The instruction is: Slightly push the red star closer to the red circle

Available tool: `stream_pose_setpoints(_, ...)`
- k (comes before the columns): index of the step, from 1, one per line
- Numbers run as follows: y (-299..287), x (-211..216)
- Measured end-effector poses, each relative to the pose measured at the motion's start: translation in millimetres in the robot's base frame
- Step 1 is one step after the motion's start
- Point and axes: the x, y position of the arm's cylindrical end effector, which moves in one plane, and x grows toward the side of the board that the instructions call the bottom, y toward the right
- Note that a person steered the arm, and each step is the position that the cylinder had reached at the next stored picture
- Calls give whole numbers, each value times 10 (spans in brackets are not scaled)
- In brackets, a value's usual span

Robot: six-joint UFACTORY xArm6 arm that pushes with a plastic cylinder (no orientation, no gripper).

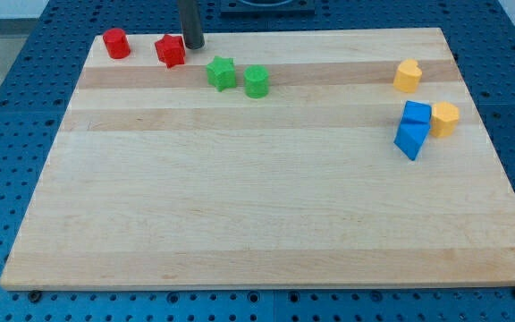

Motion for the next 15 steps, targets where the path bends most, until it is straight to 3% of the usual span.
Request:
stream_pose_setpoints(2, -424, 403)
stream_pose_setpoints(4, -147, 649)
stream_pose_setpoints(6, -512, 684)
stream_pose_setpoints(10, -556, 802)
stream_pose_setpoints(12, -932, 603)
stream_pose_setpoints(13, -933, 623)
stream_pose_setpoints(15, -262, 523)
